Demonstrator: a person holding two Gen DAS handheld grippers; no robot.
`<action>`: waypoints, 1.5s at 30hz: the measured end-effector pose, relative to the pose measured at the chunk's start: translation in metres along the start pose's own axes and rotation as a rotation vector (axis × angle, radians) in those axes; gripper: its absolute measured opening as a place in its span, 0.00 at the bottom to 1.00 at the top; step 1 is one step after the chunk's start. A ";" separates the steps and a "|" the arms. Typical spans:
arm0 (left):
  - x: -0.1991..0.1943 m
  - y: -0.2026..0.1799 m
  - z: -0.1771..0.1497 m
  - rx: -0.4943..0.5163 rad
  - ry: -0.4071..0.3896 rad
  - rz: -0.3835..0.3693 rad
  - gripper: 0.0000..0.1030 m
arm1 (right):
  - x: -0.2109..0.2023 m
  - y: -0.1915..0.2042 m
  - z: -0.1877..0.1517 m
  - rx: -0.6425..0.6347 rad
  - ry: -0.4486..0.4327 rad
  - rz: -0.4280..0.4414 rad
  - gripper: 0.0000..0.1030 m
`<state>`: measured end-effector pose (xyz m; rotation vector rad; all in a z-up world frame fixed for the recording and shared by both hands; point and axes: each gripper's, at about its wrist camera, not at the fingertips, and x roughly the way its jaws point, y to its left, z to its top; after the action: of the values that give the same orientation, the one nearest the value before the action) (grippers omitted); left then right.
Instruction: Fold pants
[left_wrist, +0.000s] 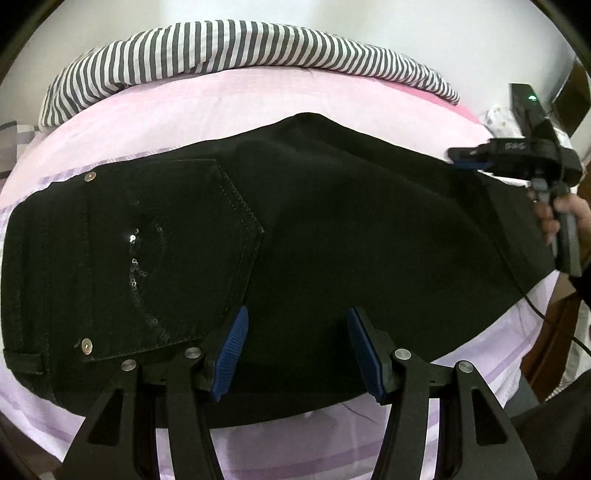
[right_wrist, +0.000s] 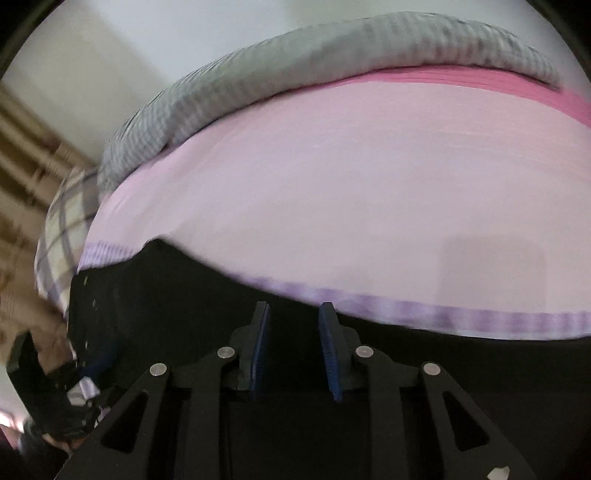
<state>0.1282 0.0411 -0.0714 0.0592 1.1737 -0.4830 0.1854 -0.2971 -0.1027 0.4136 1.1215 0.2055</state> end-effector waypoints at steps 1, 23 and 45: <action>-0.002 -0.002 0.002 -0.009 0.002 0.008 0.56 | -0.012 -0.010 -0.001 0.028 -0.019 0.020 0.27; 0.034 -0.166 0.057 0.209 0.014 -0.247 0.56 | -0.196 -0.275 -0.178 0.582 -0.188 -0.014 0.35; 0.048 -0.239 0.014 0.431 0.130 -0.319 0.56 | -0.173 -0.260 -0.214 0.712 -0.265 0.247 0.22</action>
<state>0.0604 -0.1933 -0.0606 0.2808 1.1938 -1.0224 -0.0935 -0.5487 -0.1474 1.1805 0.8530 -0.0438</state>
